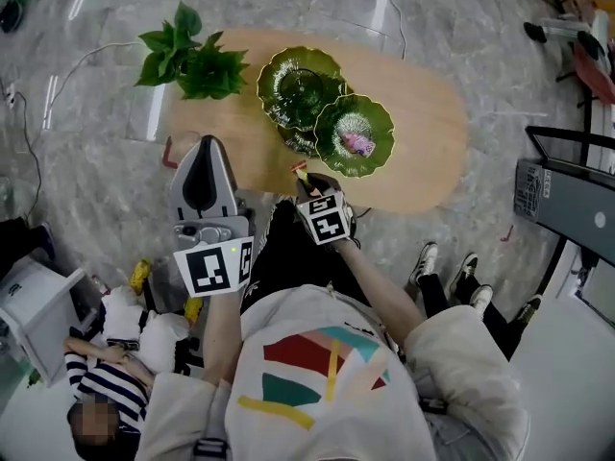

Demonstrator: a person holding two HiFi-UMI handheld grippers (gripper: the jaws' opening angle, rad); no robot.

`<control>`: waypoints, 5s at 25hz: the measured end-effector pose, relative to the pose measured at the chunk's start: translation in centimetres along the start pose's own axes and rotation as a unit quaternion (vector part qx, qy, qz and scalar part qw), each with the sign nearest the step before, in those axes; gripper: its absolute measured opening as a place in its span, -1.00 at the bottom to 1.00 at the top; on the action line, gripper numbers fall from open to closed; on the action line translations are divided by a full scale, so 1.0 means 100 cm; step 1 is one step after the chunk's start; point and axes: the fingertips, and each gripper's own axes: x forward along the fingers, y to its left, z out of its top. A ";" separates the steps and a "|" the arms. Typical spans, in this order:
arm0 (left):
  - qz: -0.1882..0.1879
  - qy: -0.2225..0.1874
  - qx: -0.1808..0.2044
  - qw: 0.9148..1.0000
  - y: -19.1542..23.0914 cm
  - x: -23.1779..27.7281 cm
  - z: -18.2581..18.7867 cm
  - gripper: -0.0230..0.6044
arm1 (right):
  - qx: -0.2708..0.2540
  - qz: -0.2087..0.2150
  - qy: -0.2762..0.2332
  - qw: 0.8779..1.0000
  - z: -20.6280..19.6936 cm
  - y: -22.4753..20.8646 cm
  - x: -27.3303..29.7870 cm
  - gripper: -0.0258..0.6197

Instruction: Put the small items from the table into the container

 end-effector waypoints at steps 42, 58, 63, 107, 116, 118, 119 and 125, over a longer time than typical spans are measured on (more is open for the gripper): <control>0.016 0.008 -0.009 1.000 0.039 0.056 0.019 -0.90 | -0.409 0.143 0.187 0.882 0.220 -0.076 0.031 -0.68; 0.017 -0.008 -0.019 1.000 0.044 0.058 0.025 -0.90 | -0.322 0.148 0.174 0.919 0.231 -0.069 0.030 -0.19; 0.000 -0.032 -0.014 0.999 0.029 0.061 0.051 -0.90 | -0.235 0.177 -0.005 0.956 0.299 -0.038 -0.052 -0.30; -0.155 -0.114 0.013 0.981 -0.090 0.055 0.130 -0.90 | 0.008 -0.079 -0.486 0.870 0.237 -0.072 -0.367 -0.87; -0.184 -0.051 0.021 0.981 -0.125 0.083 0.083 -0.90 | -0.039 -0.197 -0.428 0.881 0.189 -0.159 -0.352 -0.05; -0.186 -0.033 0.031 0.981 -0.136 0.089 0.071 -0.90 | -0.029 -0.201 -0.373 0.905 0.155 -0.194 -0.320 -0.05; -0.190 -0.022 0.043 0.981 -0.142 0.091 0.063 -0.90 | -0.020 -0.193 -0.343 0.919 0.135 -0.212 -0.296 -0.05; -0.168 0.042 0.051 0.984 -0.160 0.088 0.006 -0.90 | -0.001 -0.126 -0.147 0.981 0.012 -0.279 -0.113 -0.05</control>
